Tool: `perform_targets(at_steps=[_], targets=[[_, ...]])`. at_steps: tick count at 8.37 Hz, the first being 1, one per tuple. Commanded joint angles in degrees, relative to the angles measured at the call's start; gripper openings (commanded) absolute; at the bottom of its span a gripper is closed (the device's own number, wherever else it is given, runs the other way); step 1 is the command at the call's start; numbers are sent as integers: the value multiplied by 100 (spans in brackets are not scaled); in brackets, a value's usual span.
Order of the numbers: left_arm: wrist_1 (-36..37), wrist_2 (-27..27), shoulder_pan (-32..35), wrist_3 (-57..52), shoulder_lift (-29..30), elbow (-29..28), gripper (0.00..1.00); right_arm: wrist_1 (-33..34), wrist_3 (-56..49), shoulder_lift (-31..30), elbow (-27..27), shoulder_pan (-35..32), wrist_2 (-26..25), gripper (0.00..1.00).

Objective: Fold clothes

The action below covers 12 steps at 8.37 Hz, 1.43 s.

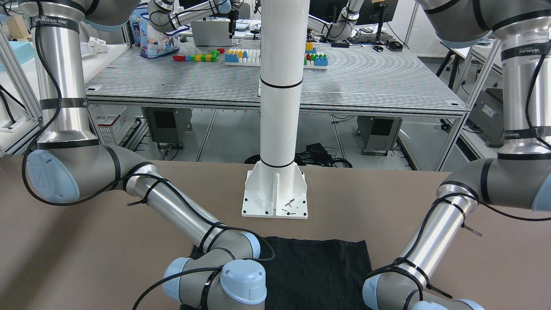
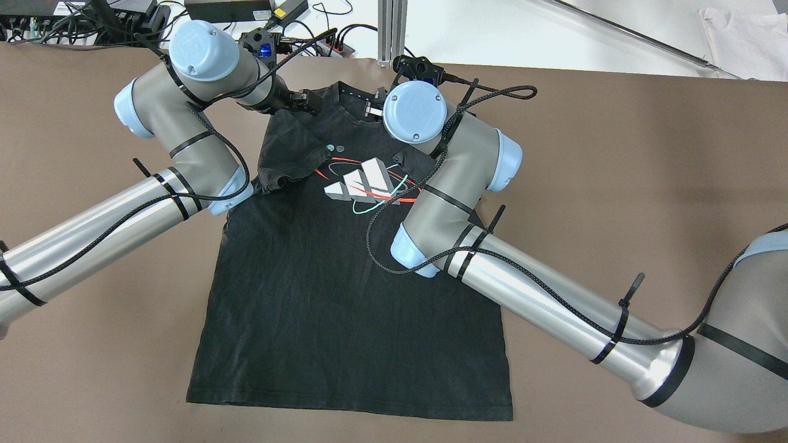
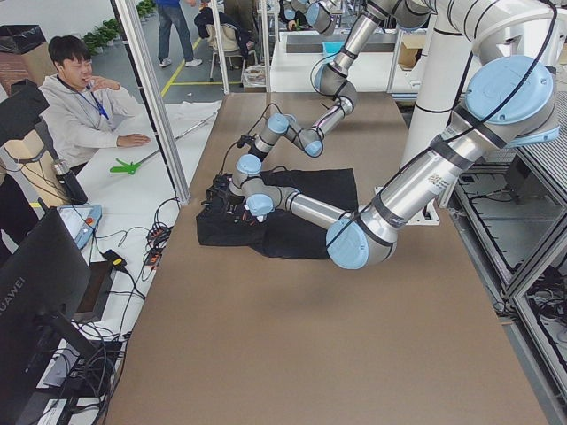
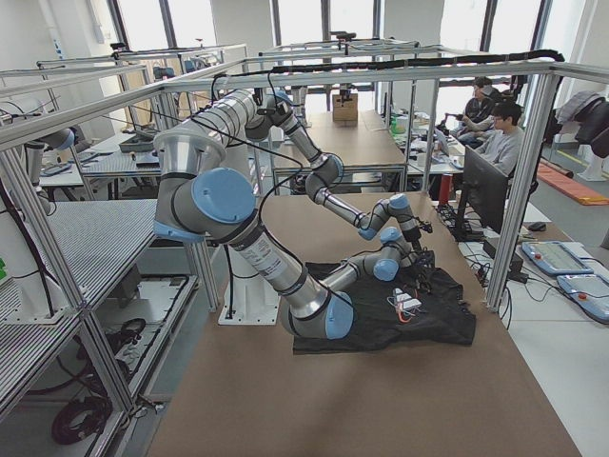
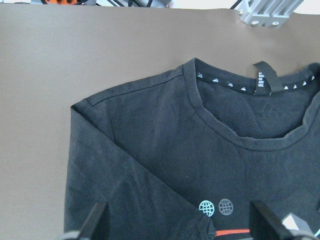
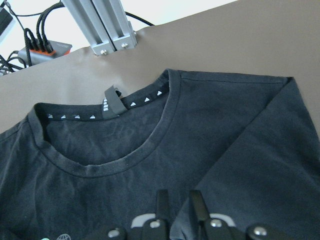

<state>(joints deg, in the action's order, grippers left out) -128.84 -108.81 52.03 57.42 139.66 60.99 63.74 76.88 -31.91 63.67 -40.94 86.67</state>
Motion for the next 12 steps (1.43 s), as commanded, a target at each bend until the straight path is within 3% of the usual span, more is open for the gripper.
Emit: perform_targets(at_steps=[1, 3, 5, 7, 9, 11, 12], targets=[[25, 9, -26, 777, -130, 481, 100, 7, -374, -978, 1142, -1, 533, 95], [8, 139, -288, 1462, -935, 1612, 100, 173, 131, -2033, 2338, 190, 641, 95], [-1, 709, -823, 1920, -1963, 2886, 100, 156, 467, -2694, 3069, 664, 632, 95], [-19, 1176, -1289, 2684, -2756, 3724, 100, 104, 1255, -3650, 4165, 1086, 484, 95], [-36, 1283, -1851, 3168, -3739, 4733, 100, 77, 2020, -4592, 5257, 1963, -374, 95], [-36, 2008, -2571, 3469, -4654, 5561, 100, 60, 2891, -5129, 5716, 2850, -1105, 94], [-45, 2117, -2862, 3687, -4841, 5625, 100, -132, 3094, -5280, 5805, 3186, -1499, 94]])
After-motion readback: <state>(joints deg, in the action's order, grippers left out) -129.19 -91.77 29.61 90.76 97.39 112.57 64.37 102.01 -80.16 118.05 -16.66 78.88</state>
